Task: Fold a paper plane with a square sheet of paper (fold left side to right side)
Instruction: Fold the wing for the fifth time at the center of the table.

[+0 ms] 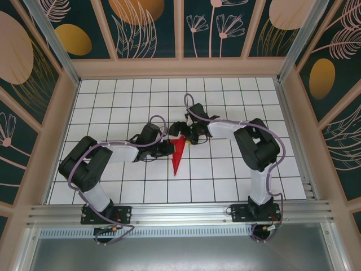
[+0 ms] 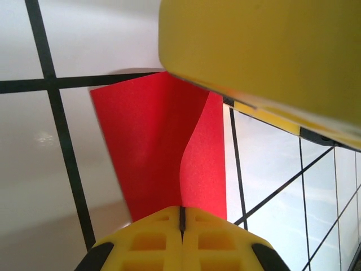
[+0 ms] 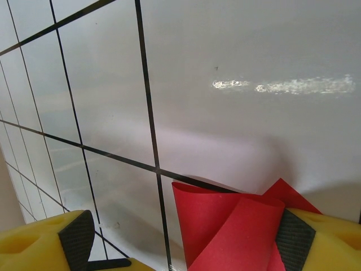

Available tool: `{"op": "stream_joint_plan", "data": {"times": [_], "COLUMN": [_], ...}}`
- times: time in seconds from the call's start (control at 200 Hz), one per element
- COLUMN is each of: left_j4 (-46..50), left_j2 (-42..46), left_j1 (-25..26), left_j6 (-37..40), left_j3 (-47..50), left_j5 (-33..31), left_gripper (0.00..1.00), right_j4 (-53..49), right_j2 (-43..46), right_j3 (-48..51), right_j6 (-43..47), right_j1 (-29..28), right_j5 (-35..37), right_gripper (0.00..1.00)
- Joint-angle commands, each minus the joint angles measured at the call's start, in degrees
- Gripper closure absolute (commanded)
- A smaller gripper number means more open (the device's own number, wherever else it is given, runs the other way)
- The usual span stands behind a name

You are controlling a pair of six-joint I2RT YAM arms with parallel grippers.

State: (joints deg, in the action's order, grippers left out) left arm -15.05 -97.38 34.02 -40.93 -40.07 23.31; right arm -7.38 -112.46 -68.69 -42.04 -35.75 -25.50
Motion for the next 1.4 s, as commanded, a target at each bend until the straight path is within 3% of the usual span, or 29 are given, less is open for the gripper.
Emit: {"op": "stream_joint_plan", "data": {"times": [0.0,0.515,0.691,0.976,1.056,1.126,1.221,1.311,1.396], "left_j4": [1.8,-0.2,-1.0,-1.2,-1.3,-1.3,-1.2,-1.2,-1.2], "left_j2": [-0.5,-6.0,-7.2,-7.7,-7.8,-7.8,-7.8,-7.8,-8.0], "left_j1": [-0.5,-0.5,-0.5,-0.5,-0.4,-0.5,-0.5,-0.5,-0.5], "left_j6": [4.2,3.8,3.0,2.7,2.7,2.6,2.7,2.8,2.8], "left_j3": [-1.7,-1.9,-1.1,-0.7,-0.7,-0.8,-0.8,-0.8,-0.9], "left_j5": [-1.4,-1.4,-0.7,-0.8,-0.5,-0.3,-0.1,-0.1,0.0], "left_gripper": [1.00,1.00,1.00,1.00,1.00,1.00,1.00,1.00,1.00], "right_j4": [-5.5,-4.3,1.0,-1.2,-1.0,0.5,3.3,5.1,6.7], "right_j2": [-3.3,-2.8,2.3,11.2,14.1,16.2,18.0,17.9,16.3], "right_j3": [0.1,0.4,1.9,3.8,7.0,10.7,14.9,16.5,16.6], "right_j6": [1.6,1.8,1.2,2.7,2.7,1.7,-0.4,-1.8,-3.0], "right_j1": [-0.4,-0.5,1.7,7.3,7.4,7.1,5.3,3.0,1.1], "right_j5": [3.5,3.0,1.3,2.6,2.5,0.5,-1.4,-2.2,-2.2], "right_gripper": [0.13,0.13,0.12,0.12,0.26,0.48,0.71,0.82,0.86]}}
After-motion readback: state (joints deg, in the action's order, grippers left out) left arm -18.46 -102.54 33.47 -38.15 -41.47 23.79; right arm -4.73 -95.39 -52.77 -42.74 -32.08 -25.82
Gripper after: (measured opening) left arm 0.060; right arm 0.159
